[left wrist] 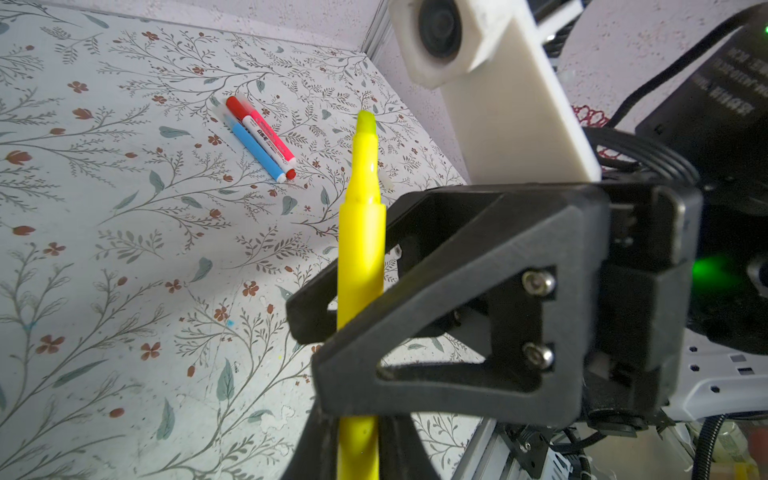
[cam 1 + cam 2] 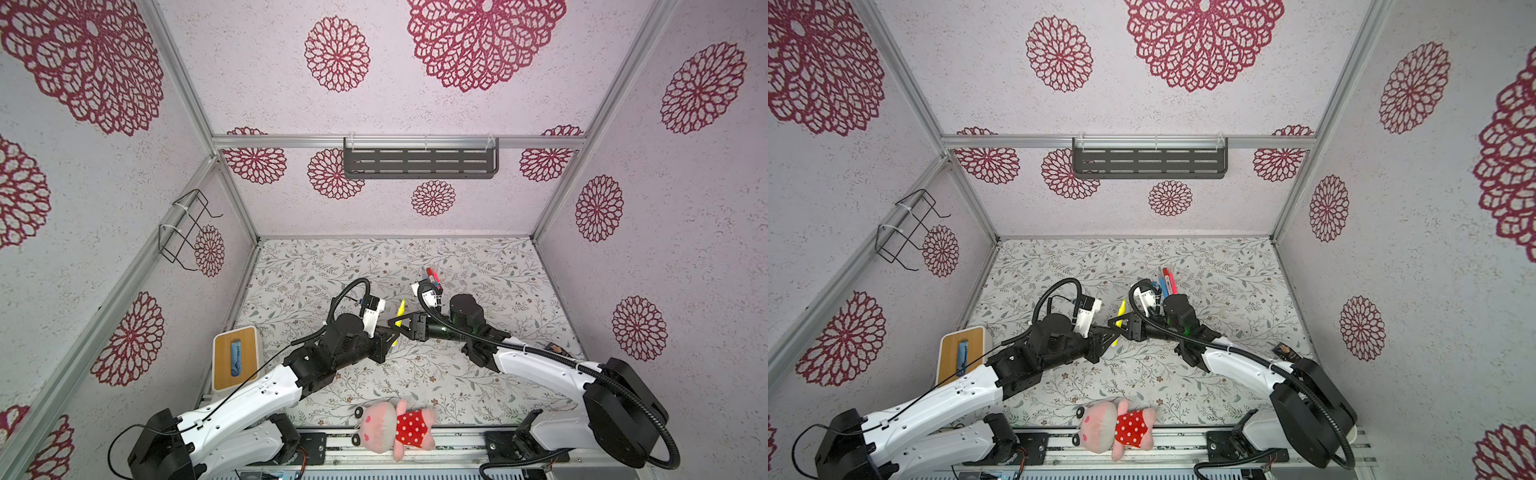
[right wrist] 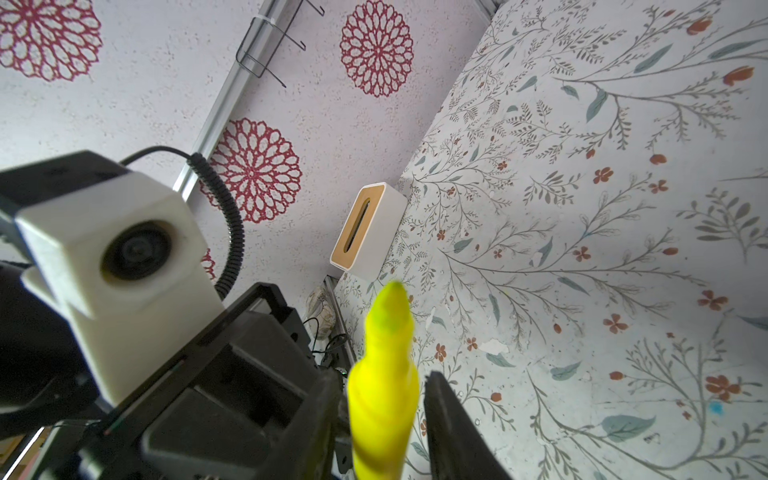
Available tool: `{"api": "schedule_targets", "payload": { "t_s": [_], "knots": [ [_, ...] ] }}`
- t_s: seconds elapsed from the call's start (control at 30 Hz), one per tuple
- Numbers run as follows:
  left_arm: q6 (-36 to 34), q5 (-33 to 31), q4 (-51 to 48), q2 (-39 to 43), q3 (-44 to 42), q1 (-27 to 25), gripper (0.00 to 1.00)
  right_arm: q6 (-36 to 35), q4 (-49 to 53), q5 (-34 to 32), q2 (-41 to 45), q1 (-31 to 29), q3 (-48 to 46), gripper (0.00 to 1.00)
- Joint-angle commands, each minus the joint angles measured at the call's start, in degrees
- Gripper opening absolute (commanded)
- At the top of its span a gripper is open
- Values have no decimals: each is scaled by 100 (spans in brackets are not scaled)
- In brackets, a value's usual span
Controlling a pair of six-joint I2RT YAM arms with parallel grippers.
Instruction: Insert the pens into the pen caps
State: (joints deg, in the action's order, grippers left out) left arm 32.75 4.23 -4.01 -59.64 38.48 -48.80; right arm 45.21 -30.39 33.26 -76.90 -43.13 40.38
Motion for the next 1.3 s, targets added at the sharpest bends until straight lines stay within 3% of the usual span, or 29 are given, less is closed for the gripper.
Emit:
{"api": "schedule_targets", "payload": {
  "t_s": [0.0,0.47,0.6,0.7,0.87,1.27],
  "knots": [
    [-6,1,181,-12,82,-113,16,66,-307,67,-9,-37,181,32],
    [8,19,162,-55,142,-152,18,94,-298,6,111,-50,84,14],
    [-52,179,-47,-144,266,-157,44,-22,-90,-59,198,-50,110,11],
    [-153,323,-438,-303,476,-157,49,-124,88,-100,285,-52,144,11],
    [-198,431,-577,-392,564,-148,48,-171,164,-100,369,-55,143,11],
    [-190,579,-513,-599,714,-139,33,-272,271,-98,464,-134,128,11]
  ]
}}
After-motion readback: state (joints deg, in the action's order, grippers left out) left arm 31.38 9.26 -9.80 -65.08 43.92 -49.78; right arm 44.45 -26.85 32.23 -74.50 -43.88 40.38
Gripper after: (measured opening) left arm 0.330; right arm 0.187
